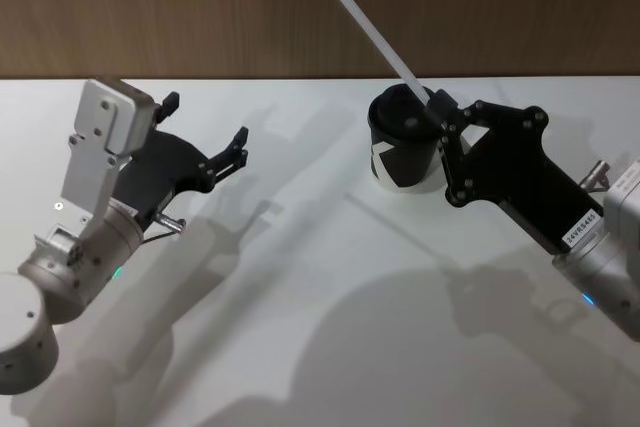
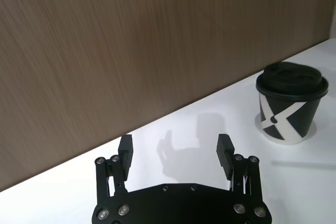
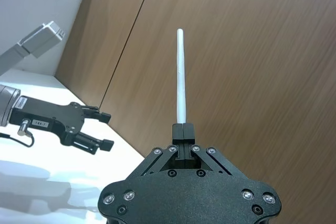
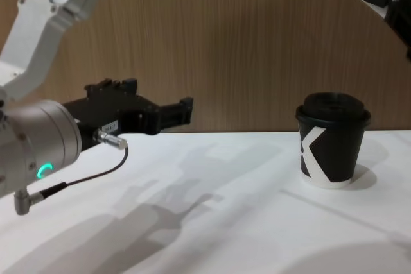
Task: Pick up the straw with one hand, pass it to the other hand, and insert it into the cup.
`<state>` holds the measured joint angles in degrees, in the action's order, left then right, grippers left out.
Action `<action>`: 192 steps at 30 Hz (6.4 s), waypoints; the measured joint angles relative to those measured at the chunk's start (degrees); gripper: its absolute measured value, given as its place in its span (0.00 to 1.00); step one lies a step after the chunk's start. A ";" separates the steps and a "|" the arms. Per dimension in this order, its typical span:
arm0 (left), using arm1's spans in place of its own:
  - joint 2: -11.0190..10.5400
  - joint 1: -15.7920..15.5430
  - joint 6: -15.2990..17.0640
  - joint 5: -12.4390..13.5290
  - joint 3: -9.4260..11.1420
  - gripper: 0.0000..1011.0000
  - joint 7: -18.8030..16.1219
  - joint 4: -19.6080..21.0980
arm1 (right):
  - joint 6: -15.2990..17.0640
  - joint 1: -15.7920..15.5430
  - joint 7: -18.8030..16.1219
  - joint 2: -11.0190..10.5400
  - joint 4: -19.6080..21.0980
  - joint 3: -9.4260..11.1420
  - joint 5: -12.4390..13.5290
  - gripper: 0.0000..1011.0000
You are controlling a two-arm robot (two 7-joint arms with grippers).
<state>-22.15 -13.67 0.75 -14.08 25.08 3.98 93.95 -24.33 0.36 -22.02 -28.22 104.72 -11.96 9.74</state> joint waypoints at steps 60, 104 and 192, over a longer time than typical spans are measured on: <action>2.90 -7.16 9.42 -34.89 -3.51 0.99 27.84 4.31 | -0.03 0.06 -0.12 0.00 0.01 -0.06 0.07 0.00; 9.73 -10.74 10.71 -43.39 0.22 0.99 27.58 -1.32 | -0.03 0.06 -0.12 0.00 0.01 -0.06 0.06 0.00; 8.72 -11.56 7.81 -39.43 1.64 0.01 24.25 -0.88 | -0.03 0.06 -0.12 0.00 0.01 -0.06 0.07 0.83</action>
<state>-13.43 -25.23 8.57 -53.51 26.71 28.23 93.07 -24.36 0.42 -22.14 -28.21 104.73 -12.02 9.80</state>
